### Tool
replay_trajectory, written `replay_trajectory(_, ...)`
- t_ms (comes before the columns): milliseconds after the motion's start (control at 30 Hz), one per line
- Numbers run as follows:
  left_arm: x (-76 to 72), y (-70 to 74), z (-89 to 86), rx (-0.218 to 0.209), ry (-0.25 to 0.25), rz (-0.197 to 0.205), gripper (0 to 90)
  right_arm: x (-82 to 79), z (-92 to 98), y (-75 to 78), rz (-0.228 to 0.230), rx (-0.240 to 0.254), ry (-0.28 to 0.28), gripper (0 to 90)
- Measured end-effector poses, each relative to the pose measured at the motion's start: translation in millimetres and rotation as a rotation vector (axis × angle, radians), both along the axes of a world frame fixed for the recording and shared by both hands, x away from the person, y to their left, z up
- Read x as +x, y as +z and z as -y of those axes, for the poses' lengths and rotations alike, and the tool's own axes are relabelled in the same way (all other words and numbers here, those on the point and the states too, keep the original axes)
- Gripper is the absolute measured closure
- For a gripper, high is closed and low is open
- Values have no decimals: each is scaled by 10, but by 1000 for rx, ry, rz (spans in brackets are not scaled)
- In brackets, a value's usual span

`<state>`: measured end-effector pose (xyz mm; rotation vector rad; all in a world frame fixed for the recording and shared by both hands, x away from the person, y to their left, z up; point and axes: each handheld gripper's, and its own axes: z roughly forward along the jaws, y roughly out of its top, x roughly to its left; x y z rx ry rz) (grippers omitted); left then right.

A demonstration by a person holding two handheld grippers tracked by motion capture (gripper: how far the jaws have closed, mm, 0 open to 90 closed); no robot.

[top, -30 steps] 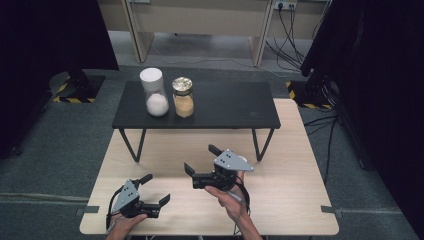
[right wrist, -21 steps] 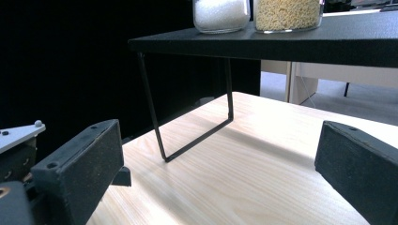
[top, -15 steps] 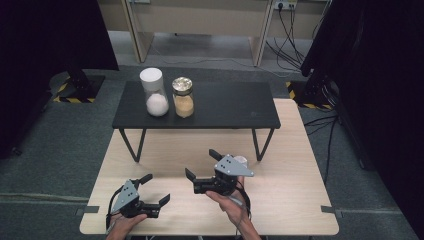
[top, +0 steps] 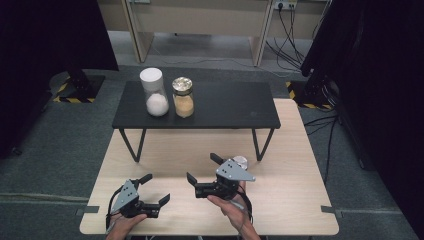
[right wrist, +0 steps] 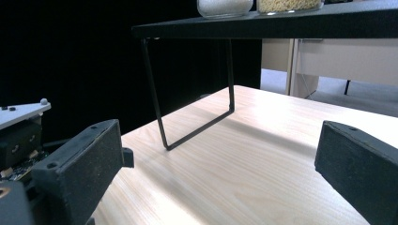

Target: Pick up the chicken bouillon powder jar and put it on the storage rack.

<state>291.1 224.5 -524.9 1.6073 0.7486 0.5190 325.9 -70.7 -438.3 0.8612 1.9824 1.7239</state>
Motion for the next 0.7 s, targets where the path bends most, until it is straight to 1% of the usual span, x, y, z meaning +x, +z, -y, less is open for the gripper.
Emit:
replay_trajectory(367, 3, 1, -8, -5, 3, -1, 21, -68, 71, -128, -18, -21, 1, 17)
replay_trajectory(700, 3, 1, -8, -5, 4, -1, 21, -125, 127, -212, -37, -22, 2, 17)
